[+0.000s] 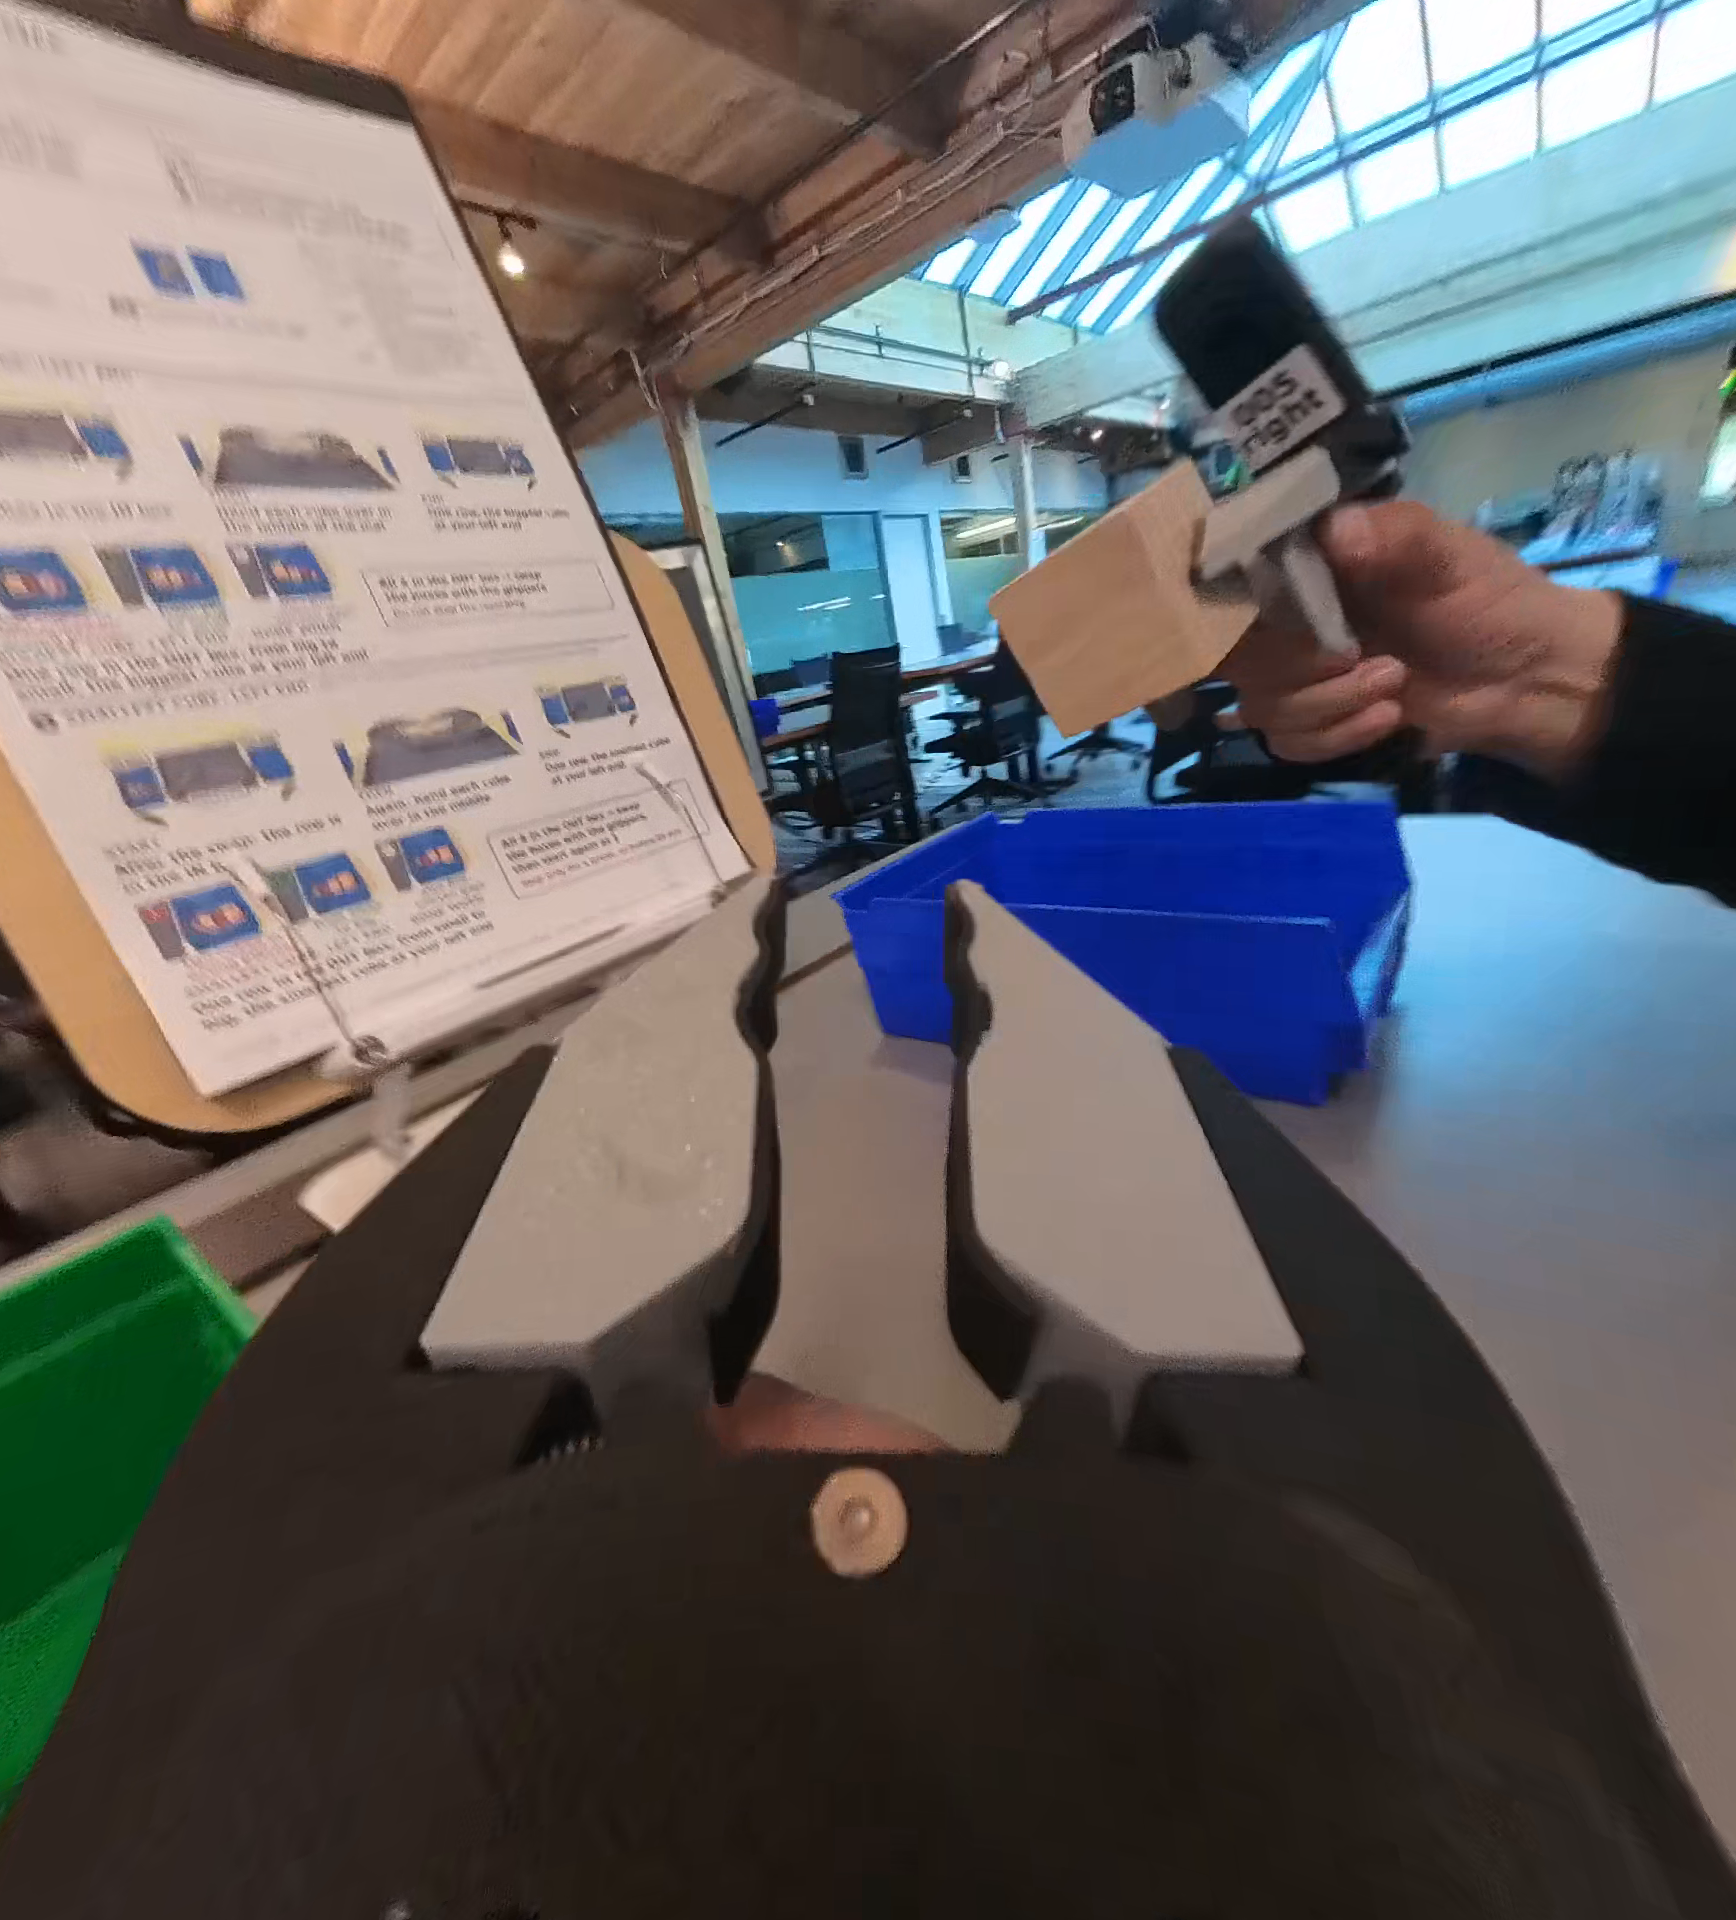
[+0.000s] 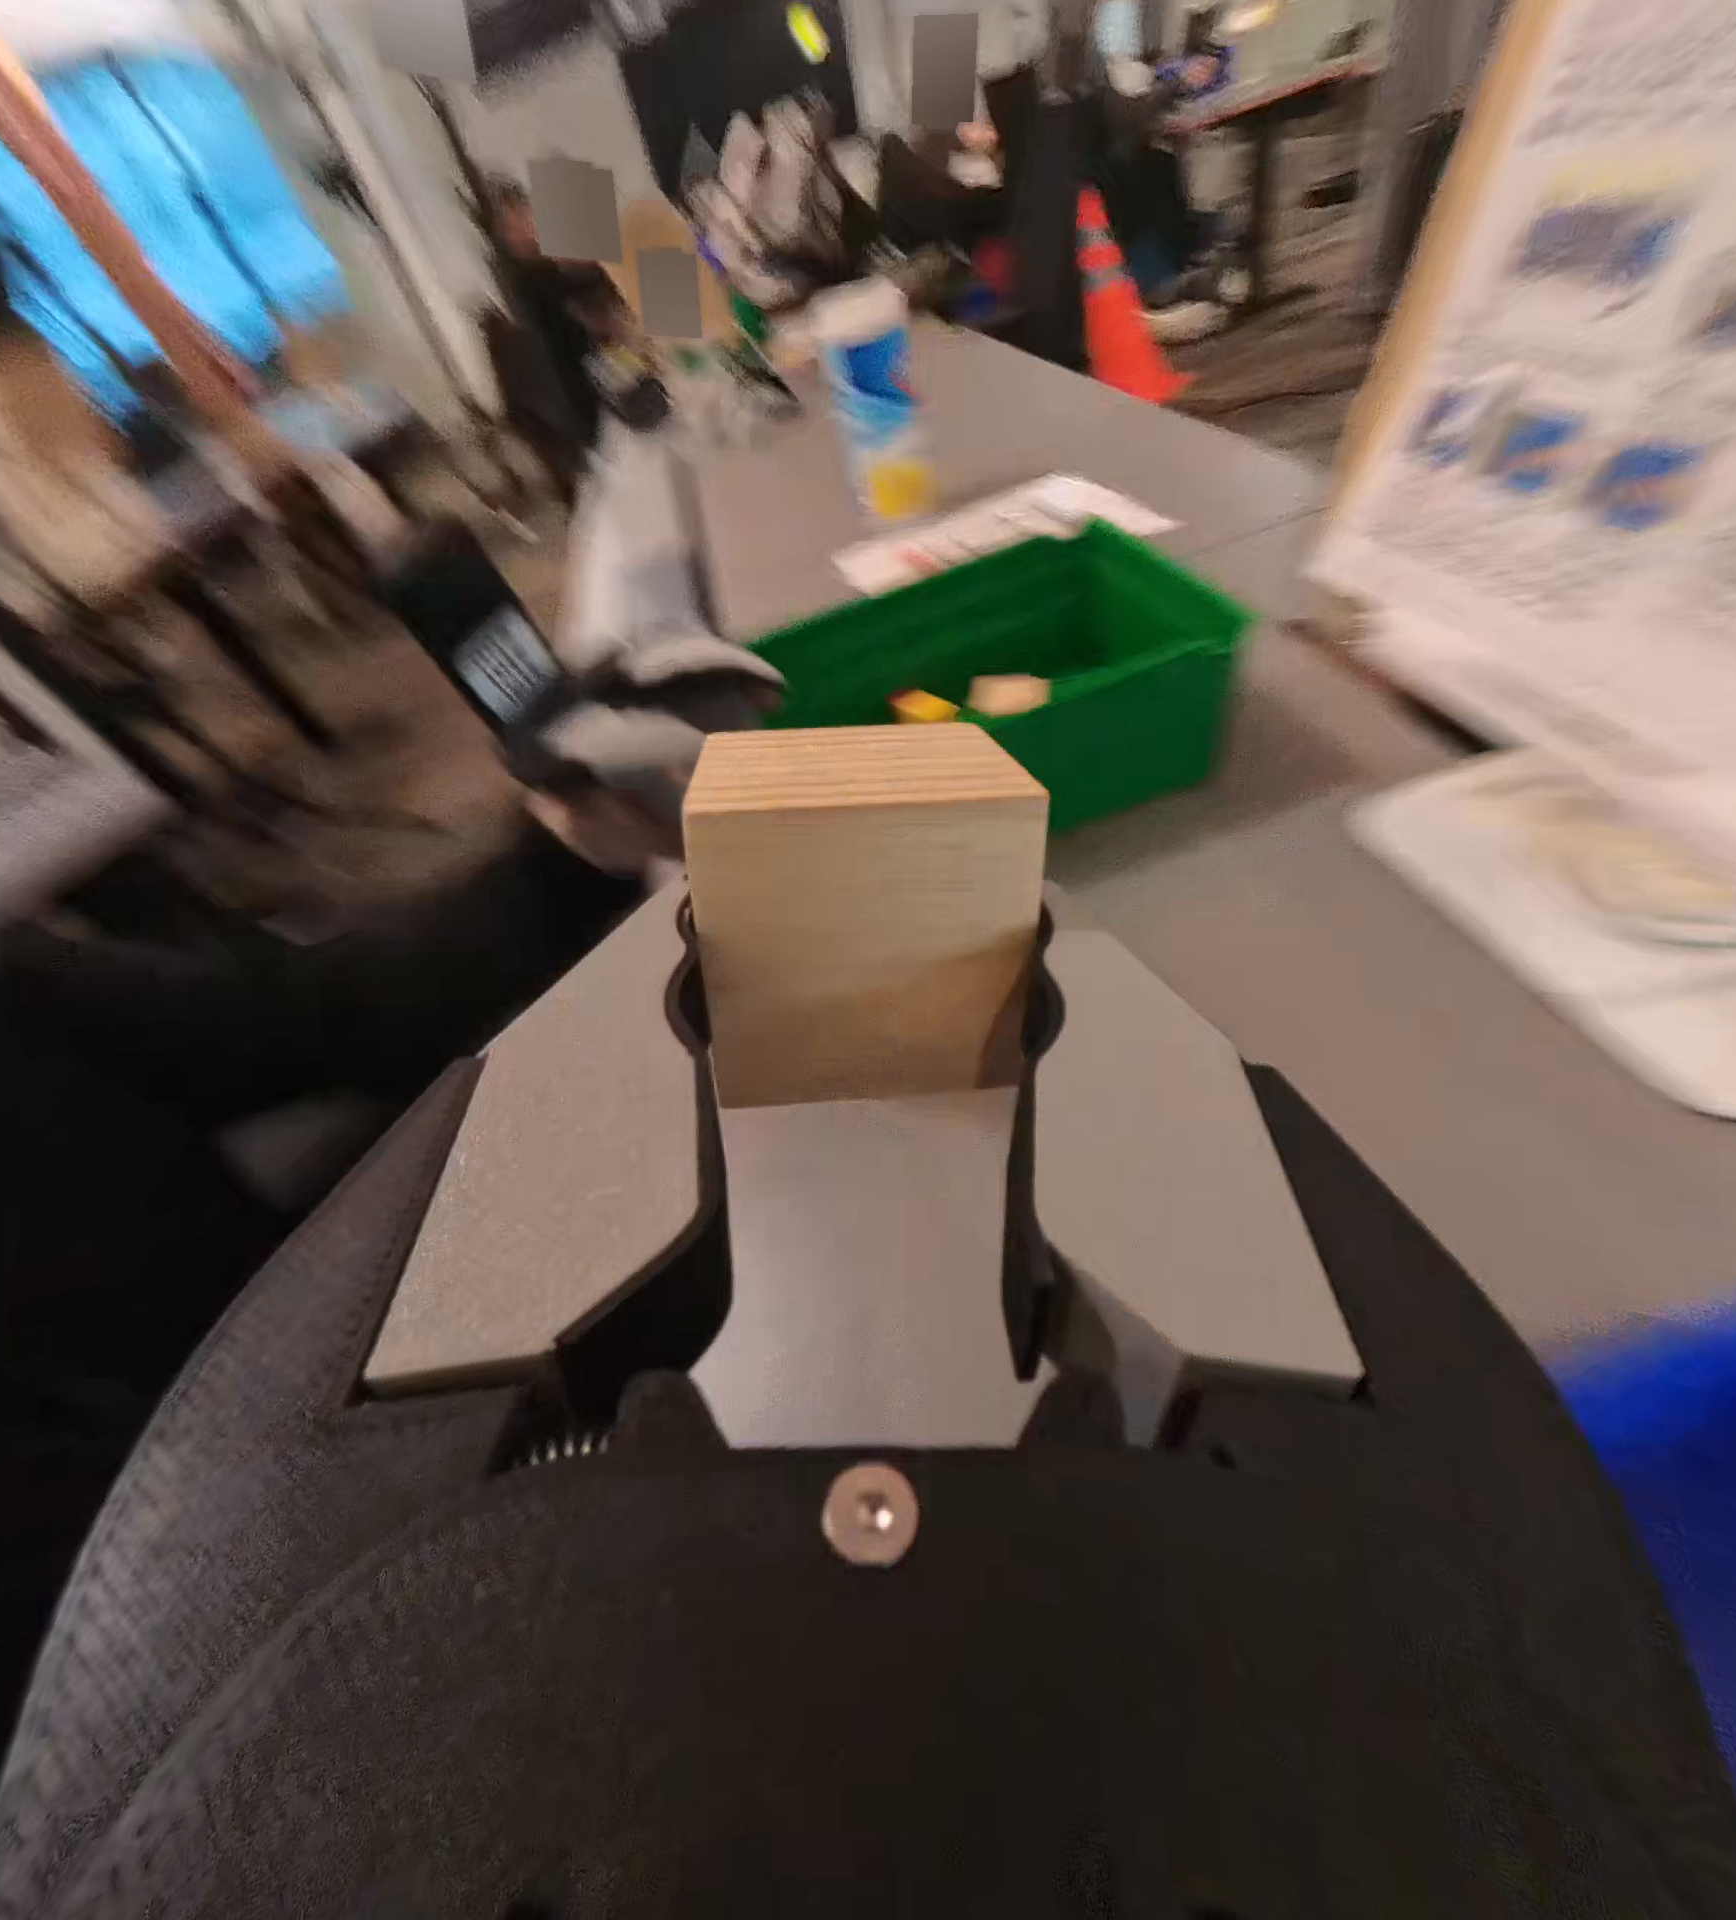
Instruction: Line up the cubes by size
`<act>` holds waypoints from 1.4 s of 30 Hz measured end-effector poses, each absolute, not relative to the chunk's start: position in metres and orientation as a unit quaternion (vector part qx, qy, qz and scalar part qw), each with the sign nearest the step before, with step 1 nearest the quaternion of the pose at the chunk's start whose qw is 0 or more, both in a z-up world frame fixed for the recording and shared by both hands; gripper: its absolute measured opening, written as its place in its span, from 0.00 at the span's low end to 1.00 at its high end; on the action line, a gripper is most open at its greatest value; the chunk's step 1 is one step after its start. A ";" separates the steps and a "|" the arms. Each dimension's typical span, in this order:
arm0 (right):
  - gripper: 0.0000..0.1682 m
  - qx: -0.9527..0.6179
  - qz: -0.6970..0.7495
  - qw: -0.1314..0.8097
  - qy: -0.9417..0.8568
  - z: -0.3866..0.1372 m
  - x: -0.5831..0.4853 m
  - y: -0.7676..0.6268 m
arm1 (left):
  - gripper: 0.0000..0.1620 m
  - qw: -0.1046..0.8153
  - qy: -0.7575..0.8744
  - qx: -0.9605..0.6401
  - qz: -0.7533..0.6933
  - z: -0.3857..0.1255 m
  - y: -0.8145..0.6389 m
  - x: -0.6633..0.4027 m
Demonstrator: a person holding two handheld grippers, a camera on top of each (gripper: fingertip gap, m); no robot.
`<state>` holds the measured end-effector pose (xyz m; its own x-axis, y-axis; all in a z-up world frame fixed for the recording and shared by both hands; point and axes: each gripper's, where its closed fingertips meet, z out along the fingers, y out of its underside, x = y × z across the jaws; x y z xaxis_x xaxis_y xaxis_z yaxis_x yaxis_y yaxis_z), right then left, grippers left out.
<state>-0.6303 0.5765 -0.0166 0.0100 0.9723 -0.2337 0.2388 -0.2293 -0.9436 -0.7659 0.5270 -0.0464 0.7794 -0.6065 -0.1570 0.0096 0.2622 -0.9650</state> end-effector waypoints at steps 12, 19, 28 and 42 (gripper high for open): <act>0.35 -0.648 0.023 0.200 -0.735 -0.171 -0.498 0.687 | 0.19 0.741 0.261 -0.571 -0.240 -0.051 0.528 -0.760; 0.35 -0.595 0.009 0.110 -0.796 -0.224 -0.511 0.684 | 0.20 0.730 0.275 -0.584 -0.226 -0.061 0.532 -0.756; 0.36 -0.600 0.021 0.098 -0.794 -0.237 -0.520 0.691 | 0.20 0.726 0.271 -0.583 -0.242 -0.061 0.532 -0.755; 0.28 -0.571 0.447 0.517 -0.455 0.008 -0.590 0.590 | 0.36 0.700 0.284 -0.602 -0.259 -0.067 0.525 -0.746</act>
